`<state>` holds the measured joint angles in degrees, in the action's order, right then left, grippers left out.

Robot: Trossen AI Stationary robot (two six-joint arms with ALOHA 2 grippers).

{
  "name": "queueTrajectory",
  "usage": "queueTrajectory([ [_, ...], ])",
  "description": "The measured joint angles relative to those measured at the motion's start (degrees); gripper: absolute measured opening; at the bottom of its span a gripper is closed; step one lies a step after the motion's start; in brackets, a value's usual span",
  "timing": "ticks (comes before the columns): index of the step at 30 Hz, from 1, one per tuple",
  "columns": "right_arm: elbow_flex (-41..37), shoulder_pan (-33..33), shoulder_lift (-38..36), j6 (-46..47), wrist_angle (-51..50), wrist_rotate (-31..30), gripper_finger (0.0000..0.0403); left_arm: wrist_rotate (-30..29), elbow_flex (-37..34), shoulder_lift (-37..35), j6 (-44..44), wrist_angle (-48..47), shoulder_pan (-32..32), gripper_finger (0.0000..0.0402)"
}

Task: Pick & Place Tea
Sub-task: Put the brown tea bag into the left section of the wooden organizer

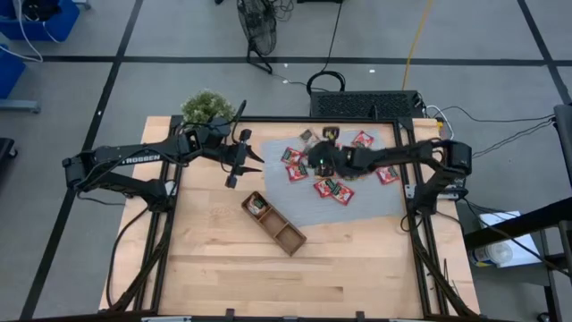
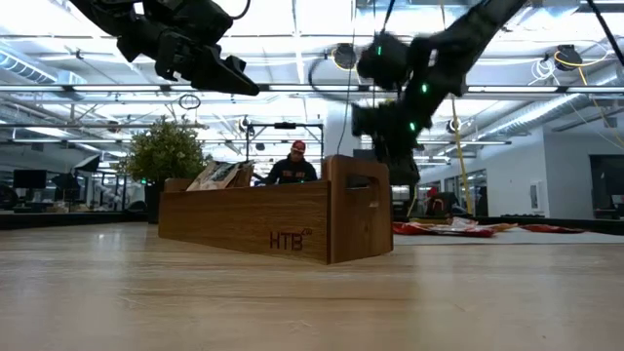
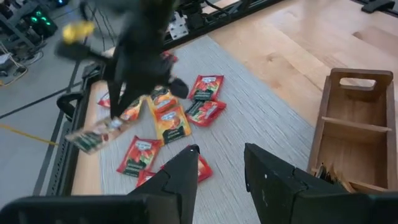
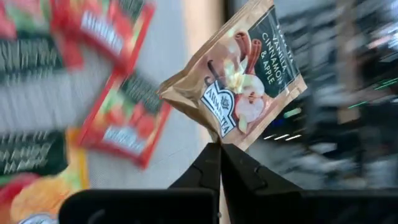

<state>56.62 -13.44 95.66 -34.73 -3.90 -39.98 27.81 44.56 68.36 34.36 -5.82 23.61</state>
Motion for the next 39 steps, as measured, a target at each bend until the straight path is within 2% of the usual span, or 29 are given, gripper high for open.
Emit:
queueTrajectory([
  [2,0.02,4.13,0.02,-4.41,4.36,-5.0,0.0,-0.48,0.0,0.0,-2.82,0.41,-0.4,0.0131],
  [4,0.0,7.72,0.28,-8.97,8.66,-7.76,0.0,-2.78,-0.04,0.04,-10.67,2.56,-1.06,0.0131],
  [9,0.04,13.2,1.11,-14.63,18.37,-8.07,0.0,-8.35,-0.04,1.08,-34.86,13.62,-1.79,0.0132],
  [12,0.04,14.63,1.07,-16.02,21.91,-8.42,0.0,-8.41,-0.06,1.66,-41.99,15.91,-1.41,0.0132],
  [20,0.04,15.49,1.08,-16.99,23.38,-8.53,0.0,-8.47,-0.04,7.01,-49.97,18.28,-1.68,0.0167],
  [29,0.04,15.44,1.08,-17.38,24.95,-8.63,0.0,-8.43,-0.04,10.33,-49.89,23.75,-1.59,0.0204],
  [34,0.07,15.44,1.07,-18.45,26.45,-9.42,0.0,-8.43,-0.04,10.43,-49.91,23.7,-1.57,0.0191],
  [39,0.07,15.46,1.07,-18.18,26.42,-9.38,0.0,-8.45,-0.04,10.43,-49.0,23.66,-1.5,0.0143],
])
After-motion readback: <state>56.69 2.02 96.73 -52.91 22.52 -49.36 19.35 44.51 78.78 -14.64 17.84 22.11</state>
